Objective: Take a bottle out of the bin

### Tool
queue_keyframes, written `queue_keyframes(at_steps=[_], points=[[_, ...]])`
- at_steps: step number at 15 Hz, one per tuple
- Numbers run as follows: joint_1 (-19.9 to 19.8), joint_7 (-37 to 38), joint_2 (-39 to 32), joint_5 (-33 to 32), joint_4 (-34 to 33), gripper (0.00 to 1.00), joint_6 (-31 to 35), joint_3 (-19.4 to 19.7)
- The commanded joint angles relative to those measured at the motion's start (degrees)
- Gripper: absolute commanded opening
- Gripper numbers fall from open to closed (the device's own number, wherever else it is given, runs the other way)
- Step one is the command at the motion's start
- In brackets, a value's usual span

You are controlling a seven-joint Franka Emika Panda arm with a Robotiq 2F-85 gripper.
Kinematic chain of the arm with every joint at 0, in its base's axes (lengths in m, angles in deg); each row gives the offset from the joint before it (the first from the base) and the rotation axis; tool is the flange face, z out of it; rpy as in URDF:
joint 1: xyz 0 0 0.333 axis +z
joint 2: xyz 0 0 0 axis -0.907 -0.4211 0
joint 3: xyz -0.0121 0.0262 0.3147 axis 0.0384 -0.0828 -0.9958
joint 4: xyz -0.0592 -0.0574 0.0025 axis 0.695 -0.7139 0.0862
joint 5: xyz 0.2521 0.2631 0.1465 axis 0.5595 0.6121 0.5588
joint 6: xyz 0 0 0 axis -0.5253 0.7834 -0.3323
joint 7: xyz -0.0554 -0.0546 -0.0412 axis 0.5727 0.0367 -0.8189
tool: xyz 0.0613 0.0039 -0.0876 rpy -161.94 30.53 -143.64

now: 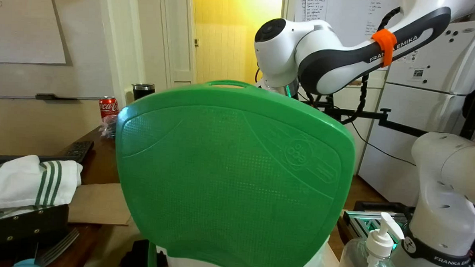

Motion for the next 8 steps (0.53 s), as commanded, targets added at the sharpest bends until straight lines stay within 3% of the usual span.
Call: queue_keyframes(at_steps=[1, 8], points=[[-1.2, 2.7, -2.3, 1.5, 1.2, 0.27, 4.5, 1.2], [-3.3, 2.4, -8.4, 2.5, 0.5, 0.27, 8.1, 2.1]])
